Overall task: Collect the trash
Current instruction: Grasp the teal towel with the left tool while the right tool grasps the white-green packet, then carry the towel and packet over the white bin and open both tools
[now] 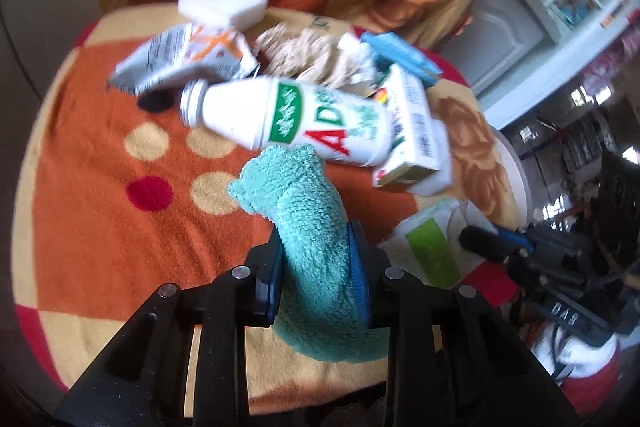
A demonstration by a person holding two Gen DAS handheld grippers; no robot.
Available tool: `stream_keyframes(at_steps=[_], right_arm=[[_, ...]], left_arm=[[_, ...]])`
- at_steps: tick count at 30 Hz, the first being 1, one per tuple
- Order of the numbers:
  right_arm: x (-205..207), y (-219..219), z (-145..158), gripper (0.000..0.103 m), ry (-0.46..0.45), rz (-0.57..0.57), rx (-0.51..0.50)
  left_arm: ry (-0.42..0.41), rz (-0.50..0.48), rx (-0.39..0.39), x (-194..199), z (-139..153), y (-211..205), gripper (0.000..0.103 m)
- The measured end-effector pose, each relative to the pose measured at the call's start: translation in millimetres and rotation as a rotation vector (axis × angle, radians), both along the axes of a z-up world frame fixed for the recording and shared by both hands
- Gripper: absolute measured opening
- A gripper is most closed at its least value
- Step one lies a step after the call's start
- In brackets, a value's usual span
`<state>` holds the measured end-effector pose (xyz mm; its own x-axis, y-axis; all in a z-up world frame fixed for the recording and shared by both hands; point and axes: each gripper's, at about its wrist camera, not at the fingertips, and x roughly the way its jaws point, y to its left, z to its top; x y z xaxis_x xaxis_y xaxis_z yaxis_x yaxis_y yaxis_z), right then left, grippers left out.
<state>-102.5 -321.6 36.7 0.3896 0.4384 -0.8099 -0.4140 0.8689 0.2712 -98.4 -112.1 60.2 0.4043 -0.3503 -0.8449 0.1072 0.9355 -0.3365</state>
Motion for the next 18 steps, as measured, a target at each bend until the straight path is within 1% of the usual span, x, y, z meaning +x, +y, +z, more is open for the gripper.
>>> stream_keyframes(at_steps=[5, 8, 12, 18], right_arm=[[-8, -10, 22, 0.008, -0.050, -0.010, 0.001], [-11, -15, 34, 0.008, -0.078, -0.022, 0.002], [-13, -22, 46, 0.008, -0.108, -0.036, 0.001], [-17, -39, 59, 0.008, -0.143, -0.071, -0.005]], left_arm=[[-0.059, -0.030, 0.016, -8, 24, -5, 0.026], [-0.098, -0.046, 0.052, -7, 37, -16, 0.026], [-0.130, -0.065, 0.077, -9, 45, -25, 0.026], [-0.181, -0.111, 0.123, -10, 56, -51, 0.026]])
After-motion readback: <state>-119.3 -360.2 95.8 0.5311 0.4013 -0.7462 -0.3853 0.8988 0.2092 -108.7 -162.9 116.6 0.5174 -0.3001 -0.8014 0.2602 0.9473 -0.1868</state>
